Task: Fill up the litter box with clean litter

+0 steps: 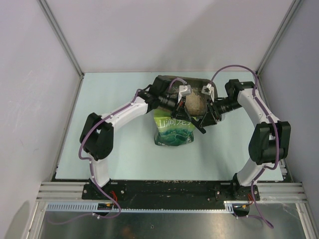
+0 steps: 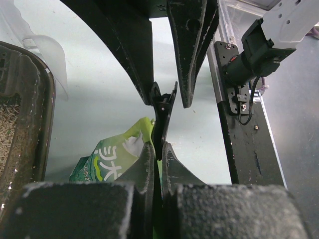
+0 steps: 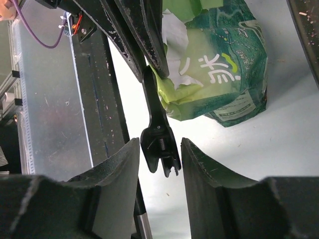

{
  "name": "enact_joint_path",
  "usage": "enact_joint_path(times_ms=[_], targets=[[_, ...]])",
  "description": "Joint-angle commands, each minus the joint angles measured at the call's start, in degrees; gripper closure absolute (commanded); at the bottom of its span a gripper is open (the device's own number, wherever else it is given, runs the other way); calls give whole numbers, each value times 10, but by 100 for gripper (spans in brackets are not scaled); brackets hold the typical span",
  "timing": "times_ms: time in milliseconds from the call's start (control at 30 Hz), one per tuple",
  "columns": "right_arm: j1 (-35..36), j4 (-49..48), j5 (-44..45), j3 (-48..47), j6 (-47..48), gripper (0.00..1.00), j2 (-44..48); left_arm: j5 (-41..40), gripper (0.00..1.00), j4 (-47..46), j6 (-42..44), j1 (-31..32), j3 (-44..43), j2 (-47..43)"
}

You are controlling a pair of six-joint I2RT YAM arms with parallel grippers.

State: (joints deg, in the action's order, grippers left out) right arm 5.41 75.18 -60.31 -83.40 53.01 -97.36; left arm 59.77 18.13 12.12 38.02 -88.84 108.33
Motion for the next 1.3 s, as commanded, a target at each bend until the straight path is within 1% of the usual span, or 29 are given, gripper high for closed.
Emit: enact_joint_path(times_ms=[0,100,133,167,233,267,333,400,533,633,700,733,767,833,867,900,967,1033,1100,1267], targets=[[2,-2,-18,-22,6,58,2,29,100,5,5,5,-12,-4],[5,-12,-16,-22,-2,64,3,28,99,6,5,4,-12,-4],[5,-13,-14,-22,-2,71,3,27,97,6,4,5,-12,-4],[5,-14,-12,-21,0,75,3,25,86,6,4,5,-12,-4],[4,-15,-11,-22,2,84,5,16,74,5,1,5,-10,-6],[4,-15,-10,-21,2,88,5,13,66,5,2,5,-9,-8],[1,-14,-13,-21,3,100,9,9,62,6,3,3,-7,-13],[-1,-8,-11,-23,11,100,18,9,58,7,4,1,-7,-15],[-19,35,1,-46,52,100,39,11,57,8,4,-6,-7,-19],[-48,89,12,-85,95,100,49,11,58,8,4,-8,-7,-19],[-55,117,18,-103,107,100,52,11,65,7,4,-8,-7,-15],[-73,117,20,-118,105,100,54,11,69,8,5,-6,-8,-14],[-74,117,24,-121,110,100,60,11,77,8,4,-6,-9,-11],[-66,116,50,-124,120,100,65,-3,82,6,5,-2,-11,-8],[-56,116,62,-117,135,100,71,-5,88,9,5,0,-12,-7],[-39,112,85,-113,140,100,74,-5,91,8,5,0,-12,-6],[-16,100,104,-98,153,100,81,-4,96,9,5,5,-12,-6],[-2,94,123,-96,159,100,87,-4,99,7,10,7,-10,-9],[20,95,147,-93,172,100,89,-4,100,8,10,8,-8,-11],[41,77,178,-80,176,100,94,-8,100,8,12,11,-5,-15]])
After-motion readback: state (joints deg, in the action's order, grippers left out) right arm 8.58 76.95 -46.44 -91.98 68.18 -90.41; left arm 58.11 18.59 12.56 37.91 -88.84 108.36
